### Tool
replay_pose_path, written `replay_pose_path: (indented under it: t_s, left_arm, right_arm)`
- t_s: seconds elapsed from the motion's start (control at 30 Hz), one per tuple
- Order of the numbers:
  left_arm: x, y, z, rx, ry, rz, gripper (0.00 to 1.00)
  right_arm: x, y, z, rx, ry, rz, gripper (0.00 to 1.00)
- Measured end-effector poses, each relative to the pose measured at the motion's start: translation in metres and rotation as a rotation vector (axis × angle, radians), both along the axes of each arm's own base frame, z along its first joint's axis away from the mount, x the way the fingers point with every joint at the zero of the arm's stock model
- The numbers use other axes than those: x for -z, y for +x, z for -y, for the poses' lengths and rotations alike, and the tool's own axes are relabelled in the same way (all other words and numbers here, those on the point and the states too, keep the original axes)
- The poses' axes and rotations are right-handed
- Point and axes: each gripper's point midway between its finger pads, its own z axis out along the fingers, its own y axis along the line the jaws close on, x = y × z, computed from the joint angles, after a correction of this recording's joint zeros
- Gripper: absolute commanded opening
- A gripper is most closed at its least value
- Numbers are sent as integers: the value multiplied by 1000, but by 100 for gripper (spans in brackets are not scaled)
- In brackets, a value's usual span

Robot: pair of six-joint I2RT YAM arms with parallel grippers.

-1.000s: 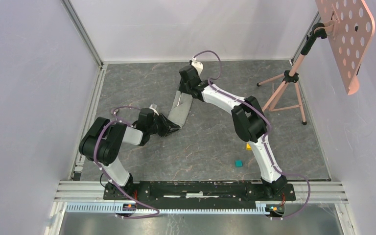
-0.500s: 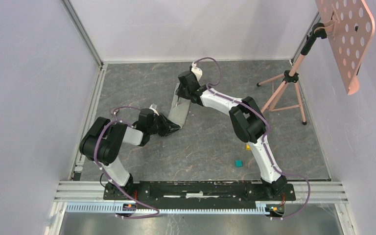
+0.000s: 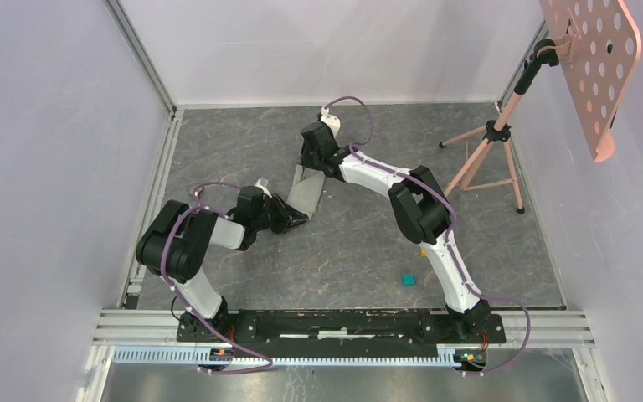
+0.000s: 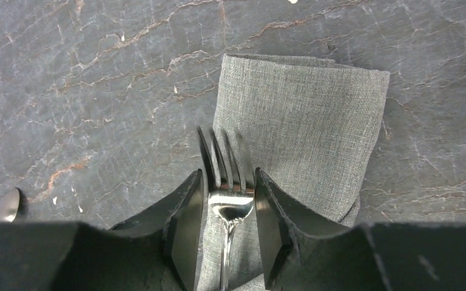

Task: Fold the napkin into a case and place the utensils inside
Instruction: Insert the fork into the folded napkin, then pick up the knife from the corner of the board.

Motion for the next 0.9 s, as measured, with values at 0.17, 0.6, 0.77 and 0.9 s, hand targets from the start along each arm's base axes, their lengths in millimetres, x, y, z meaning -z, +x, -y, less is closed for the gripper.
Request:
replay_pose_path:
  t_s: [0.17, 0.6, 0.77, 0.9]
  left_arm:
    - [0, 0, 0, 0, 1, 0, 28]
    - [-12, -17, -11, -27, 31, -22, 48]
    - [-44, -34, -21, -41, 39, 23, 55]
    - [-77, -45, -39, -65, 102, 87, 62]
  right_arm:
    - [5, -2, 1, -19, -32, 1, 46]
    - [10, -5, 5, -94, -128, 12, 63]
    - [-42, -27, 20, -219, -199, 109, 72]
    - [-114, -77, 39, -344, -207, 270, 72]
